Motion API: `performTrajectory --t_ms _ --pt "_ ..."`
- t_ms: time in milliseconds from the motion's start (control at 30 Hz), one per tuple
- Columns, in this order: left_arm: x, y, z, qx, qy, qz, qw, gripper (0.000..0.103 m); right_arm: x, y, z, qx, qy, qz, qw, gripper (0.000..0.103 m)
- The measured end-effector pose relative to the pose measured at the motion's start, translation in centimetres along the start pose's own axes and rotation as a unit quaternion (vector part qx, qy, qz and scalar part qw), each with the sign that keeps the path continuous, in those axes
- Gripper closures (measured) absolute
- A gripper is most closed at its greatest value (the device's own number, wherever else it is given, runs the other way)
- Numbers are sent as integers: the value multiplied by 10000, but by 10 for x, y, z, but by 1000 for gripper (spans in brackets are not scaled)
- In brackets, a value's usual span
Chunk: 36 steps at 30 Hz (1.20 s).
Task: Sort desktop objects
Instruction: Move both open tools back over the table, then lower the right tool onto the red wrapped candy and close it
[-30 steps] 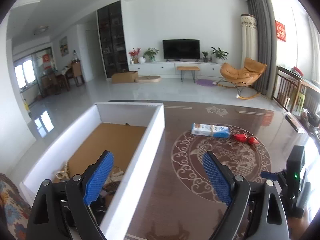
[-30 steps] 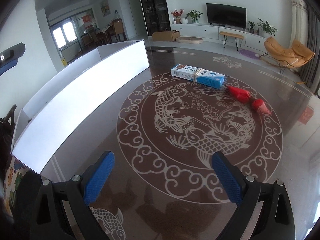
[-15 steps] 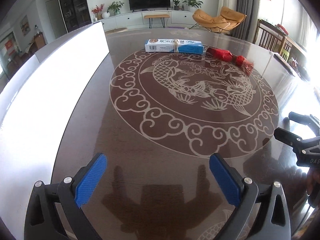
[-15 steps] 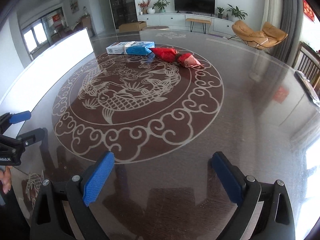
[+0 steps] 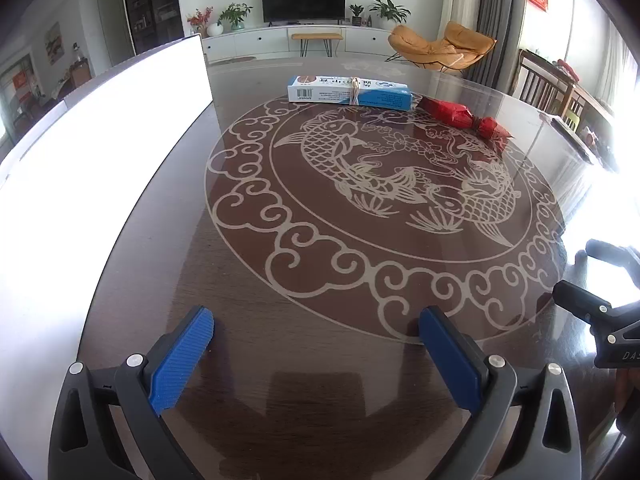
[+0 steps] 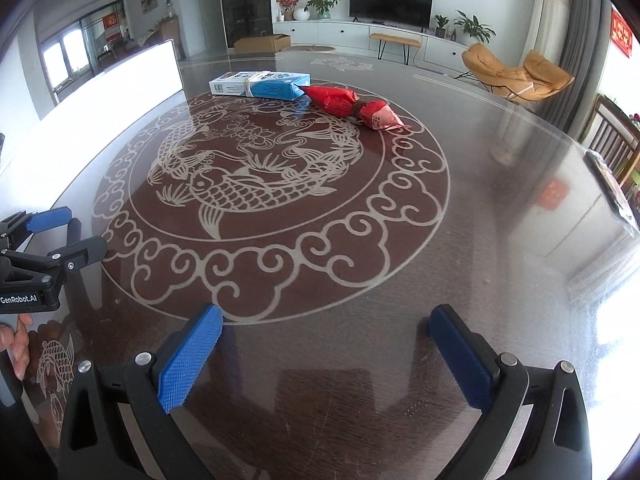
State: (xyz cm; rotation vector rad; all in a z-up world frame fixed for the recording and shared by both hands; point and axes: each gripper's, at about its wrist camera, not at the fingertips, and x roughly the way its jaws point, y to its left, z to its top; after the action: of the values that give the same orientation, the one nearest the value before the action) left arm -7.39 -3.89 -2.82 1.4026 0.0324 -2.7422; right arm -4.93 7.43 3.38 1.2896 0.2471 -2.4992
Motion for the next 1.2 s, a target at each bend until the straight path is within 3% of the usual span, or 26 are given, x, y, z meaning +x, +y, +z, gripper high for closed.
performTrajectory --t_ms 267,367,500,633,933,1200 --pt "-1 0 1 0 3 1 10000 0 4 -5 5 -155 26 55 9999 0" --pt "-1 0 1 1 3 2 10000 0 8 -18 24 -357 -112 -211 9991 0" --pt "-1 0 1 0 4 1 10000 0 17 -42 67 -577 -440 -218 9971 0" --pt "-1 0 1 1 4 2 10000 0 37 -57 101 -864 -287 -76 9958 0" --pt "-1 -1 1 2 8 0 10000 0 75 -51 124 -1320 210 315 9905 0" --pt "-1 0 1 2 8 -1 10000 0 106 -36 159 -1311 167 85 9912 0"
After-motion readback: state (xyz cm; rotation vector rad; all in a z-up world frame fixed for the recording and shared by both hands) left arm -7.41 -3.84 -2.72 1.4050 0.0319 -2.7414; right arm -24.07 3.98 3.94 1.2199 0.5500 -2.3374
